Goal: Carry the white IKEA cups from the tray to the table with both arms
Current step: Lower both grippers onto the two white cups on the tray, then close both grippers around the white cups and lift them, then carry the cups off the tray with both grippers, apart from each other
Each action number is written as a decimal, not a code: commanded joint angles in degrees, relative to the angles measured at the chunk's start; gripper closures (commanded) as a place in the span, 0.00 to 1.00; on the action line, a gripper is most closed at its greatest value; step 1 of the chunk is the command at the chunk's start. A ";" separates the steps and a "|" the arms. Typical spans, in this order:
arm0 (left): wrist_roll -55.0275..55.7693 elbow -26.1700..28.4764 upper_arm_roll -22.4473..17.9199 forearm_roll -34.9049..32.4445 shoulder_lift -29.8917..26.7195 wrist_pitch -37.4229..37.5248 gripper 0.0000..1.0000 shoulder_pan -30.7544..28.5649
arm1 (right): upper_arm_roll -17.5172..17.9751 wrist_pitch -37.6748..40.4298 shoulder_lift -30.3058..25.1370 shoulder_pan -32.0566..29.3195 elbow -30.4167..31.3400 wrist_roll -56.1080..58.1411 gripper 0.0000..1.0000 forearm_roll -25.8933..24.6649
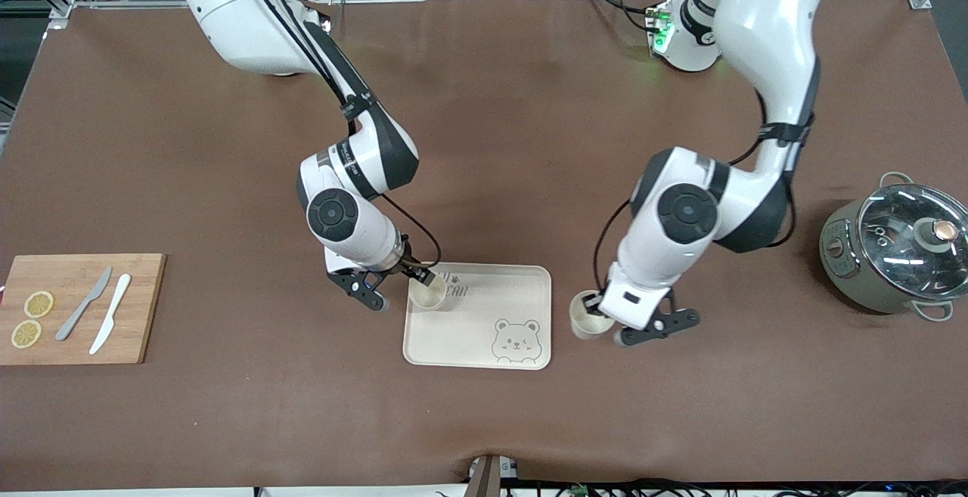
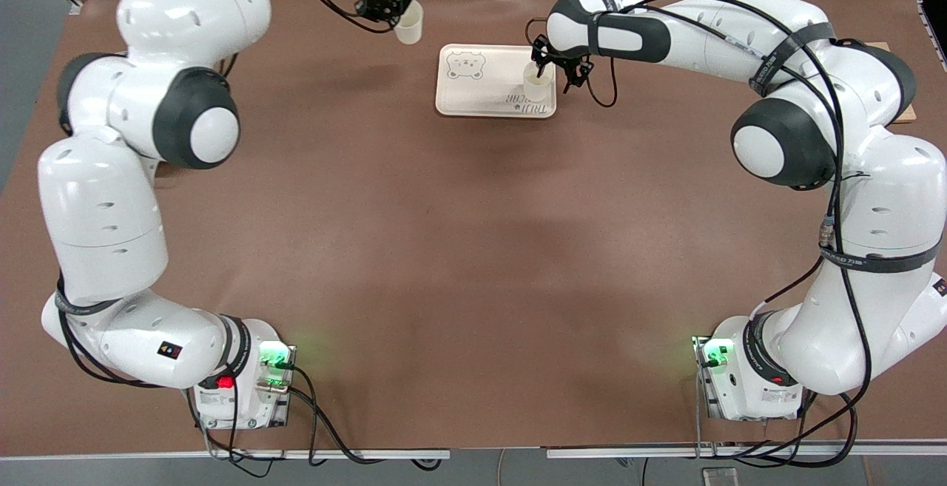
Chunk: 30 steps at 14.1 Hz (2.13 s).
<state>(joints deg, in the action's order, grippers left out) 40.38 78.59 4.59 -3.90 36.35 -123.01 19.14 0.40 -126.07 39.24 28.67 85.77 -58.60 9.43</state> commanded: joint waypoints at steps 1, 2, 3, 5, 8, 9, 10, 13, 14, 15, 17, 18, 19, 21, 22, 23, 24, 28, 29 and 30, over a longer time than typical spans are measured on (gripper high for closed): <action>-2.48 10.60 0.50 -1.28 -7.42 -0.12 1.00 -3.31 | -0.40 -0.14 1.88 0.42 -2.01 -1.52 0.46 0.59; -3.89 13.49 0.50 -1.28 -9.09 -0.12 1.00 -4.37 | -0.40 -1.36 2.50 0.42 -2.01 -1.52 0.47 0.59; -4.25 16.04 0.50 -1.28 -10.32 -0.12 1.00 -5.60 | -0.40 -2.94 2.85 0.42 -2.01 -1.61 0.58 0.59; -5.83 21.14 0.59 -1.28 -13.04 -0.56 1.00 -8.32 | -0.40 -3.66 2.94 0.51 -2.01 -1.43 0.86 0.59; -9.87 29.40 0.68 -1.28 -16.39 -3.54 1.00 -11.75 | -0.40 -3.57 2.94 0.59 -2.01 -0.99 1.00 0.59; -10.58 31.95 0.59 -1.28 -16.74 -5.90 1.00 -12.55 | -0.40 -3.40 2.77 0.59 -2.10 -0.82 1.00 0.59; -10.93 34.50 0.59 -1.28 -16.75 -8.62 1.00 -13.34 | -0.40 -3.14 2.59 0.51 -2.45 -0.73 1.00 0.59; -12.42 39.61 0.59 -1.28 -15.87 -16.97 1.00 -15.62 | -0.40 0.10 2.15 -0.72 -6.83 -0.55 1.00 1.03; -13.39 40.58 0.59 -1.28 -15.61 -18.30 1.00 -16.41 | -0.40 2.90 2.07 -1.07 -8.24 -0.55 1.00 0.94; -14.00 41.29 0.59 -1.28 -15.34 -18.93 1.00 -16.86 | -0.40 6.41 1.54 -1.16 -9.64 -0.55 1.00 0.85; -14.62 42.43 0.59 -1.28 -15.60 -19.20 1.00 -17.21 | -0.57 13.36 -0.21 -2.12 -10.36 0.58 1.00 0.33; -14.63 43.22 0.68 -1.28 -15.87 -19.20 1.00 -17.21 | -0.57 15.30 -2.48 -3.96 -9.84 4.24 1.00 0.41; -14.63 43.75 0.68 -1.28 -15.96 -19.28 1.00 -17.30 | -0.57 18.54 -4.07 -5.80 -9.57 8.11 1.00 0.41; -14.63 44.10 0.77 -1.20 -15.87 -19.28 1.00 -17.21 | -0.57 22.26 -5.13 -9.67 -9.48 14.36 1.00 0.41; -14.71 44.11 0.77 -1.20 -15.70 -19.28 0.90 -17.21 | -0.57 23.83 -6.62 -11.25 -8.87 17.95 1.00 0.41; -14.71 44.02 0.68 -1.20 -15.61 -19.20 0.70 -17.21 | -0.66 24.28 -7.94 -12.05 -7.21 21.21 1.00 0.15; -14.80 43.93 0.68 -1.20 -15.69 -19.11 0.01 -17.21 | -0.75 24.29 -10.13 -13.63 -4.85 24.11 1.00 -0.20; -14.28 43.23 0.77 -1.20 -18.06 -18.49 0.00 -17.12 | -0.75 23.68 -16.38 -20.92 5.34 38.18 1.00 -0.99; -14.27 42.79 0.77 -1.20 -19.28 -18.41 0.00 -16.95 | -0.75 23.67 -17.26 -22.07 7.02 40.03 1.00 -2.38; -14.27 42.53 0.77 -1.20 -20.69 -18.06 0.00 -16.86 | -0.66 23.67 -18.14 -22.69 8.43 41.53 1.00 -3.44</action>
<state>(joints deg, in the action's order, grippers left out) 25.85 120.51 4.96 -3.92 19.70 -141.67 2.43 -1.39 -101.23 25.77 7.77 87.65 -20.26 8.01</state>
